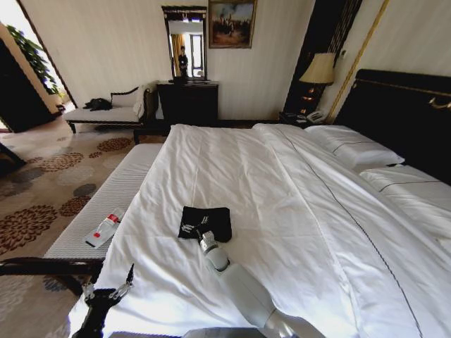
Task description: Fold the clothes on the bed.
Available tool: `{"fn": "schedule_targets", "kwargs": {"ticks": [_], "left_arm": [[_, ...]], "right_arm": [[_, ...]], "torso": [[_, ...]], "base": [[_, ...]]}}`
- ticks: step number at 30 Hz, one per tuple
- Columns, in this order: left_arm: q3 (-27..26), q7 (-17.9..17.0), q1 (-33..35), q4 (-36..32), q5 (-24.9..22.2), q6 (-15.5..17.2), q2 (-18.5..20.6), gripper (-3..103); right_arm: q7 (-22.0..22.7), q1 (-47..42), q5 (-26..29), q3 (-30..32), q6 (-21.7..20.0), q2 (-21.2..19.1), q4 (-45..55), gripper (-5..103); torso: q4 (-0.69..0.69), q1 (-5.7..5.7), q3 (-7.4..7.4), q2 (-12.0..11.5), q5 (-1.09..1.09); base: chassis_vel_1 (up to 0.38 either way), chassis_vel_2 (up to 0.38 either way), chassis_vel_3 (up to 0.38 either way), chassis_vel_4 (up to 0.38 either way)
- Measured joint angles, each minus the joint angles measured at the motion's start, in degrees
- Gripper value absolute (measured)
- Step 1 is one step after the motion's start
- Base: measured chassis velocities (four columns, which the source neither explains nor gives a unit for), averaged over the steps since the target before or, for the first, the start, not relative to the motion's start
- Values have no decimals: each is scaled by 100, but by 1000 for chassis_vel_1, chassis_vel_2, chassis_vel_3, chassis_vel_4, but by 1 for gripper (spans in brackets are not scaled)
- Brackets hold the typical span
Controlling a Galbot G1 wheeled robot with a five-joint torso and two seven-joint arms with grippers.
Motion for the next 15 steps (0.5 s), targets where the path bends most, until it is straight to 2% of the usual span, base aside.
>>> {"fn": "schedule_targets", "kwargs": {"ticks": [5,6,8,9,12,13,14,15], "left_arm": [[0,1,0,0,0,0,0,100],[0,0,0,0,0,0,0,100],[0,0,0,0,0,0,0,100],[0,0,0,0,0,-1,0,100],[0,0,0,0,0,-1,0,100],[0,0,0,0,0,-1,0,100],[0,0,0,0,0,-1,-1,100],[0,0,0,0,0,-1,-1,100]], "right_arm": [[212,-8,729,49,-265,-534,826,100],[311,-87,1095,120,-416,-759,1225,100],[355,-147,1250,169,-491,-845,1419,100],[408,-332,1454,331,-601,-1018,1829,100],[402,-653,1396,640,-601,-1254,2288,100],[387,-766,1319,772,-579,-1329,2409,100],[343,-1131,1040,1200,-516,-1572,2741,100],[343,-1131,1040,1200,-516,-1572,2741,100]], "torso": [[-1,0,0,-1,0],[-2,0,0,-1,0],[-2,0,0,-1,0],[-1,0,0,0,2],[0,0,0,-1,2],[0,0,0,0,2],[-1,-1,-1,0,1],[-1,-1,-1,0,1]], "base": [[0,0,0,0],[0,0,0,0],[0,0,0,0],[0,0,0,0],[0,0,0,0],[0,0,0,0],[0,0,0,0],[0,0,0,0]]}}
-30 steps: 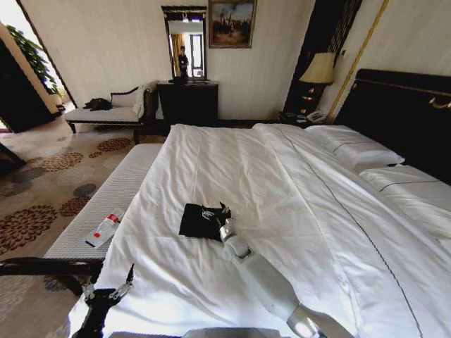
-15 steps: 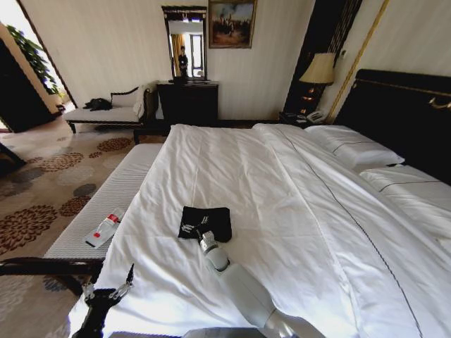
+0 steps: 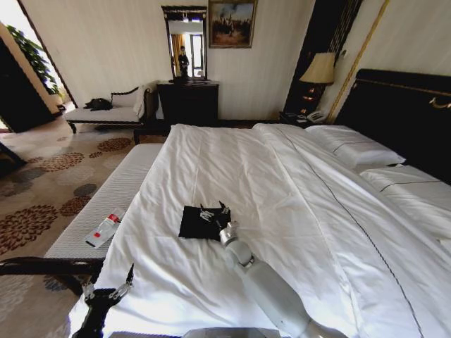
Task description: Fold the clothes on the bed.
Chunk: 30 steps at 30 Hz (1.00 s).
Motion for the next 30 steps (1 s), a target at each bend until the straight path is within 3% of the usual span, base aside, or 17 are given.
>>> {"fn": "schedule_targets", "kwargs": {"ticks": [5,6,9,15,20,30], "left_arm": [[0,0,0,0,0,0,0,100],[0,0,0,0,0,0,0,100],[0,0,0,0,0,0,1,100],[0,0,0,0,0,0,1,100],[0,1,0,0,0,0,1,100],[0,0,0,0,0,0,1,100]], "right_arm": [[-47,-1266,-389,1337,6,-424,975,100],[-47,-1266,-389,1337,6,-424,975,100],[-228,-2050,-845,2115,291,-537,1303,100],[-459,-2890,-1201,2854,727,-282,1507,100],[-573,-3347,-1026,3351,1040,-53,1482,100],[-791,-3858,-407,3871,1200,-9,1481,100]], "torso": [[-1,0,0,0,2],[-1,0,0,0,2],[-2,0,0,0,-1],[-2,-1,0,1,0],[0,-1,0,1,-1],[-1,0,0,1,-1]], "base": [[0,0,0,0],[0,0,0,0],[0,0,0,0],[0,0,0,0],[0,0,0,0],[0,0,0,0]]}}
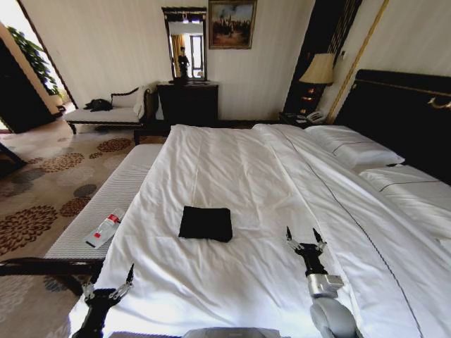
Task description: Fold the clothes on the bed.
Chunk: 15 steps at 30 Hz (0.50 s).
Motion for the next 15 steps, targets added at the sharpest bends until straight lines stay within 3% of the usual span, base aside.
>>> {"fn": "schedule_targets", "kwargs": {"ticks": [5,15], "left_arm": [[0,0,0,0,0,0,0,100],[0,0,0,0,0,0,0,100]], "right_arm": [[-186,-29,72,-79,114,-77,18,100],[-402,-288,-321,-81,341,-69,119,100]], "torso": [[1,0,0,0,0],[0,1,0,-1,-1]], "base": [[0,0,0,0],[0,0,0,0]]}}
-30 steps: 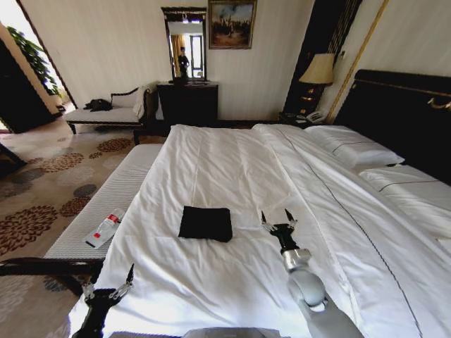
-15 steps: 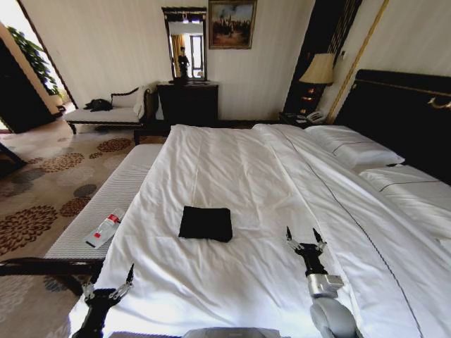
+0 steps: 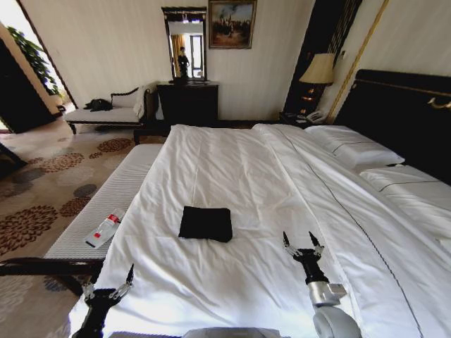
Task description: Fold the clothes on the bed.
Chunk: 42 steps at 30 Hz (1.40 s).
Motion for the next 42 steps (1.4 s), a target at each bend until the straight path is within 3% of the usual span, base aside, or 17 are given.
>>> {"fn": "schedule_targets", "kwargs": {"ticks": [42], "left_arm": [[0,0,0,0,0,0,0,100]], "right_arm": [[13,-2,-26,5,0,-6,9,100]], "torso": [[0,0,0,0,1]], "base": [[0,0,0,0]]}}
